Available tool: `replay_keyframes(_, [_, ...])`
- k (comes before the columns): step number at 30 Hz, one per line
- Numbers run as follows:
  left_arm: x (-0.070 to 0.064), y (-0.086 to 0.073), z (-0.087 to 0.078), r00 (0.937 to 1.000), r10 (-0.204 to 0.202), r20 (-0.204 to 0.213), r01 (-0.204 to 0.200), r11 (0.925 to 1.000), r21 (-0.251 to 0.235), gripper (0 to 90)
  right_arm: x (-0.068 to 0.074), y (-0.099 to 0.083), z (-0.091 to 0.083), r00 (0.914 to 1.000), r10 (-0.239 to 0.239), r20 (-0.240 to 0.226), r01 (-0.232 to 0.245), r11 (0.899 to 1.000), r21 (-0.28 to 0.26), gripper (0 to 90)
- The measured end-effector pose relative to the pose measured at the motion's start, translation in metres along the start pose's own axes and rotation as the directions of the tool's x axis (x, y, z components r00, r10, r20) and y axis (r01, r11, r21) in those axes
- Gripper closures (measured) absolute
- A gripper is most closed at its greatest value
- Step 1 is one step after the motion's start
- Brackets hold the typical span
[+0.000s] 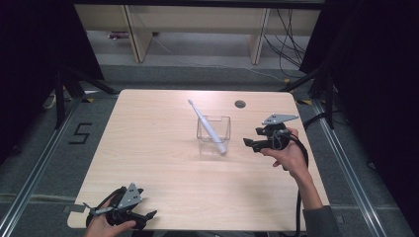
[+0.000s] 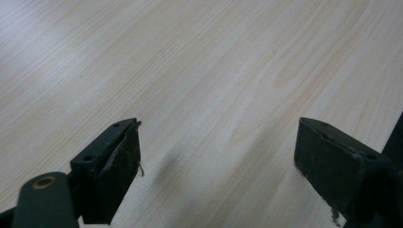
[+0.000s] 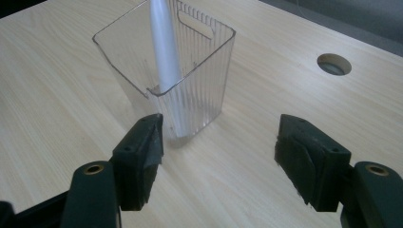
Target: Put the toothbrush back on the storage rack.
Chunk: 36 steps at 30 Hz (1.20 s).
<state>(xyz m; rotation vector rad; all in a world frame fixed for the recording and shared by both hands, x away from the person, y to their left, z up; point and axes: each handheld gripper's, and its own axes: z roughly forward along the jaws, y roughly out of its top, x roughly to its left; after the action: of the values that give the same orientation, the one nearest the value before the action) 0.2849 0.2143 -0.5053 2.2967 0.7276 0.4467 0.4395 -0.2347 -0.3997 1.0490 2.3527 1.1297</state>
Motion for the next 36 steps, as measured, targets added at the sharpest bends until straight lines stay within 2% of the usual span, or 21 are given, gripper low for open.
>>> replay_keyframes(4, [-0.001,0.0,0.0,1.0,-0.005,0.005,0.005,1.0,-0.005,15.2,0.003,-0.004,-0.001,0.9997,0.026,-0.005,-0.026,1.0,0.008,33.5])
replay_keyframes(5, [0.0,0.0,0.0,1.0,-0.004,0.003,0.004,1.0,-0.007,15.2,0.003,-0.005,-0.001,0.9999,0.013,0.003,-0.013,1.0,-0.005,33.3])
replay_keyframes(6, [0.0,0.0,0.0,1.0,0.003,-0.001,-0.003,1.0,0.002,15.3,0.005,-0.007,-0.001,0.9995,0.033,-0.003,-0.033,0.999,-0.006,32.8])
replay_keyframes(8, [0.001,0.0,0.0,1.0,0.003,-0.002,-0.003,1.0,-0.001,15.2,0.004,-0.008,-0.002,1.0,0.002,0.006,-0.002,1.0,-0.006,32.3])
replay_keyframes(10, [0.0,0.0,0.0,1.0,-0.002,0.0,0.002,1.0,-0.001,15.2,0.007,-0.011,-0.001,0.9996,0.029,-0.004,-0.029,1.0,-0.002,31.4])
replay_keyframes(12, [-0.001,0.0,0.0,0.9999,-0.013,0.0,0.013,0.9999,0.0,15.3,0.007,-0.015,0.0,0.9999,0.009,0.005,-0.009,1.0,-0.009,31.1])
replay_keyframes(14, [0.0,0.0,0.0,1.0,0.0,0.0,0.0,1.0,-0.001,15.3,0.01,-0.018,0.0,0.9992,0.039,-0.007,-0.039,0.999,0.017,30.2])
replay_keyframes(17, [0.001,0.0,0.0,1.0,0.003,-0.001,-0.003,1.0,-0.001,15.2,0.01,-0.023,0.002,0.9998,0.017,-0.002,-0.017,1.0,0.012,28.8])
replay_keyframes(20, [-0.001,0.0,0.0,1.0,-0.008,0.001,0.008,0.9999,-0.007,15.2,0.015,-0.031,0.002,0.9991,0.041,-0.006,-0.041,0.999,0.026,27.4])
replay_keyframes(21, [-0.001,0.0,0.0,0.9999,-0.01,0.004,0.01,0.9999,-0.006,15.2,0.014,-0.032,0.002,0.9995,0.032,-0.005,-0.032,0.999,0.019,26.9])
replay_keyframes(22, [-0.001,0.0,0.0,0.9999,-0.011,0.002,0.011,0.9999,-0.006,15.2,0.016,-0.034,0.002,0.9989,0.045,-0.013,-0.045,0.999,0.025,26.0])
replay_keyframes(23, [-0.001,0.0,0.0,0.9999,-0.01,0.001,0.01,0.9999,-0.006,15.2,0.017,-0.036,0.003,0.9995,0.032,-0.001,-0.032,0.999,0.02,25.4])
replay_keyframes(24, [0.0,0.0,0.0,1.0,-0.004,-0.002,0.004,1.0,0.0,15.3,0.018,-0.037,0.001,0.9986,0.052,-0.007,-0.052,0.998,0.036,25.3])
replay_keyframes(25, [-0.001,0.0,0.0,1.0,-0.009,-0.001,0.009,1.0,-0.002,15.3,0.02,-0.038,0.002,0.9984,0.056,-0.011,-0.056,0.998,0.025,25.2])
replay_keyframes(27, [0.001,0.0,0.0,1.0,0.003,-0.002,-0.003,1.0,0.0,15.3,0.02,-0.04,0.001,0.9996,0.03,-0.001,-0.03,0.999,0.015,25.3])
replay_keyframes(28, [0.001,0.0,0.0,1.0,-0.001,0.0,0.001,1.0,-0.006,15.3,0.022,-0.041,0.001,0.9985,0.053,-0.013,-0.053,0.998,0.023,25.3])
replay_keyframes(30, [0.001,0.0,0.0,1.0,0.0,-0.001,0.0,1.0,0.001,15.2,0.024,-0.045,0.002,0.9992,0.039,-0.007,-0.039,0.999,0.016,25.3])
replay_keyframes(32, [-0.001,0.001,0.0,0.9999,-0.016,-0.002,0.016,0.9999,-0.002,15.3,0.027,-0.047,0.0,0.9982,0.058,-0.013,-0.058,0.998,0.031,25.3])
replay_keyframes(33, [-0.002,0.001,0.0,0.9998,-0.018,-0.001,0.018,0.9998,-0.004,15.3,0.026,-0.048,0.001,0.9996,0.025,-0.013,-0.024,0.999,0.024,25.2])
replay_keyframes(34, [-0.001,0.001,0.0,0.9998,-0.017,-0.001,0.017,0.9998,-0.002,15.2,0.029,-0.05,0.001,0.9992,0.038,-0.013,-0.038,0.999,0.029,25.2])
replay_keyframes(36, [-0.001,0.0,0.0,0.9999,-0.011,0.001,0.011,0.9999,0.002,15.3,0.029,-0.052,0.001,0.9991,0.034,-0.026,-0.033,0.999,0.029,25.2])
